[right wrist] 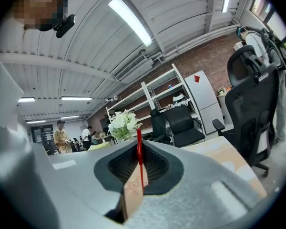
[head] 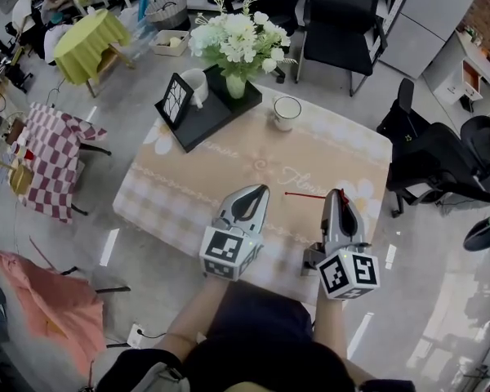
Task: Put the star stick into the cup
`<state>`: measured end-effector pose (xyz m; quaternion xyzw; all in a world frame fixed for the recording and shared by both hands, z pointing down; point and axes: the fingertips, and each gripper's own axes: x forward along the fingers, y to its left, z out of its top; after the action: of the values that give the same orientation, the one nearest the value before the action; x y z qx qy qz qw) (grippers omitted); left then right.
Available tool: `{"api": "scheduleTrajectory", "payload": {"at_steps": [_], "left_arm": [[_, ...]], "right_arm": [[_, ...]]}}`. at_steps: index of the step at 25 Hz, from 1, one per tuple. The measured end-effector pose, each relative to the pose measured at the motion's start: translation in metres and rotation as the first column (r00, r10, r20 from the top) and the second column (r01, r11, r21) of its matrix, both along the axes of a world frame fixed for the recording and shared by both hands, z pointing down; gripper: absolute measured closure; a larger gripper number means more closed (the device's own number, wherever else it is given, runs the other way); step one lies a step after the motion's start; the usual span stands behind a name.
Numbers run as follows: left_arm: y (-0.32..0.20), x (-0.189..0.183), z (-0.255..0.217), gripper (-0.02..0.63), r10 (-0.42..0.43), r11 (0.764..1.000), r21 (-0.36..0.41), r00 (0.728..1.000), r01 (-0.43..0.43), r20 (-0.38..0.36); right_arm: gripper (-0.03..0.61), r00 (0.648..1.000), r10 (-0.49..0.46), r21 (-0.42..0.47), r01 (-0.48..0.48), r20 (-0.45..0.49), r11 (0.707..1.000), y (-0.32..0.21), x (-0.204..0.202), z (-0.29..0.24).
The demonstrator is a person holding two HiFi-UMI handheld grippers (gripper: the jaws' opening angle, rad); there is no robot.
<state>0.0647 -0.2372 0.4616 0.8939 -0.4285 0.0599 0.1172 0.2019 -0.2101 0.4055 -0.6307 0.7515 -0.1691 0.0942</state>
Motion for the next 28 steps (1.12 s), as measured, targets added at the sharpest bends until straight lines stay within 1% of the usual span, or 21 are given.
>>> {"api": "scheduleTrajectory", "payload": {"at_steps": [8,11,17,28], "left_arm": [[0.003,0.000,-0.010,0.601,0.040,0.999,0.011,0.999,-0.039,-0.030],[0.004,0.001,-0.008,0.601,0.064,0.998,0.012,0.998,-0.063,-0.029],[0.003,-0.004,-0.022,0.601,0.102,0.995,0.005,0.994,-0.102,-0.027],[-0.020,-0.020,-0.049,0.601,0.088,0.995,0.042,0.996,-0.087,-0.032]], "right_arm": [[0.561,0.999,0.032,0.011,-0.031,-0.019,0.999,0.010,-0.005,-0.005],[0.561,0.998,0.052,0.012,-0.052,-0.023,0.999,0.013,-0.006,-0.006],[0.561,0.996,0.088,0.016,-0.088,-0.020,0.996,0.011,-0.013,-0.016],[0.561,0.996,0.085,0.055,-0.083,-0.025,0.995,-0.008,-0.028,-0.042]]}}
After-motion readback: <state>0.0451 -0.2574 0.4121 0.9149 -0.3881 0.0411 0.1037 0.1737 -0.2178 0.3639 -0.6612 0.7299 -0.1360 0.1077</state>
